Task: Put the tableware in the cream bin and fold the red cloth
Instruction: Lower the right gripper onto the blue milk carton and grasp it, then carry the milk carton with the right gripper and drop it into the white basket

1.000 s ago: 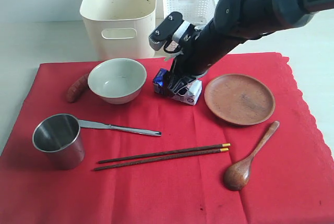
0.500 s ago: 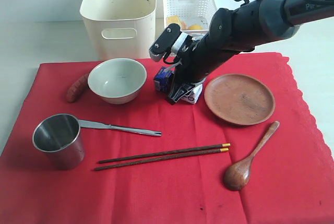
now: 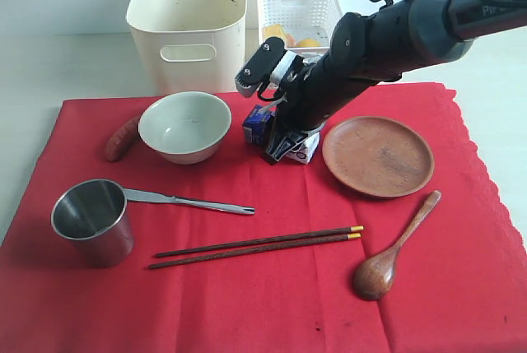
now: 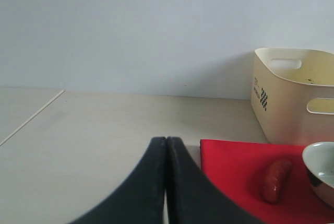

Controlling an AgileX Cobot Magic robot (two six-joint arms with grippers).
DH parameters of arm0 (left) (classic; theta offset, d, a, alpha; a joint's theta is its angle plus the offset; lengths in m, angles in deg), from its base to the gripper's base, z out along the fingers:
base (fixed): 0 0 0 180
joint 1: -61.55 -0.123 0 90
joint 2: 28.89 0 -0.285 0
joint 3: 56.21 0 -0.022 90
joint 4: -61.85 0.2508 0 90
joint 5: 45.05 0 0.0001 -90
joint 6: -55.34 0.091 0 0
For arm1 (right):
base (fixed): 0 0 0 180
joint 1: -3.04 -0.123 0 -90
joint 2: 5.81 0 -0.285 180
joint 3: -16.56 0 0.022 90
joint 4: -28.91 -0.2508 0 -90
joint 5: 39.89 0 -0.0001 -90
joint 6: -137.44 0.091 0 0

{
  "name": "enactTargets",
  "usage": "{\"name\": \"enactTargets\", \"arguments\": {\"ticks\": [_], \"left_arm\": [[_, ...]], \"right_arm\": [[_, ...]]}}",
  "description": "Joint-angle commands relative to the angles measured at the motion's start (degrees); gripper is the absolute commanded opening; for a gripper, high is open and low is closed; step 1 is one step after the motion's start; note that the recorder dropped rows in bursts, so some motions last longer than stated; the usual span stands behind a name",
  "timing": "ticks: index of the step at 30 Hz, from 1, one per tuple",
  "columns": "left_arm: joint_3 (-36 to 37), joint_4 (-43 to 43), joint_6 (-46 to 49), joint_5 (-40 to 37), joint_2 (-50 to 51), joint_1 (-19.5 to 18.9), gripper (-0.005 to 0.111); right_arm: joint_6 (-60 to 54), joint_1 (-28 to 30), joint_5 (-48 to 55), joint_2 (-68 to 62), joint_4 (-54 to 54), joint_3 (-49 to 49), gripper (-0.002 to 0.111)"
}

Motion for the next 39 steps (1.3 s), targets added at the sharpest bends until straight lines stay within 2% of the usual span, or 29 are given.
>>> {"name": "enactTargets", "arguments": {"ticks": [1, 10, 13, 18, 22, 27, 39], "left_arm": [[0.13, 0.36, 0.21, 0.11, -0.30, -0.07, 0.000], [0.13, 0.36, 0.32, 0.11, -0.30, -0.07, 0.000], [0.13, 0.36, 0.32, 0.11, -0.30, -0.07, 0.000], [0.13, 0.36, 0.20, 0.11, -0.30, -0.07, 0.000], [0.13, 0.36, 0.34, 0.11, -0.30, -0.07, 0.000], [0.13, 0.36, 0.34, 0.11, -0.30, -0.07, 0.000], [0.13, 0.36, 0.34, 0.11, -0.30, -0.07, 0.000]], "right_arm": [[-0.60, -0.05, 2.26, 2.30, 0.47, 0.11, 0.000], [1.48, -0.05, 5.95, 8.43, 2.43, 0.11, 0.000], [5.52, 0.06, 5.43, 10.46, 6.69, 0.11, 0.000], [15.52, 0.06, 0.58, 13.58, 15.03, 0.11, 0.000], [20.57, 0.06, -5.50, 14.11, 16.99, -0.13, 0.000], [20.58, 1.01, -8.33, 14.11, 17.15, -0.13, 0.000], [20.58, 8.01, -12.21, 13.38, 17.15, -2.76, 0.000]]}}
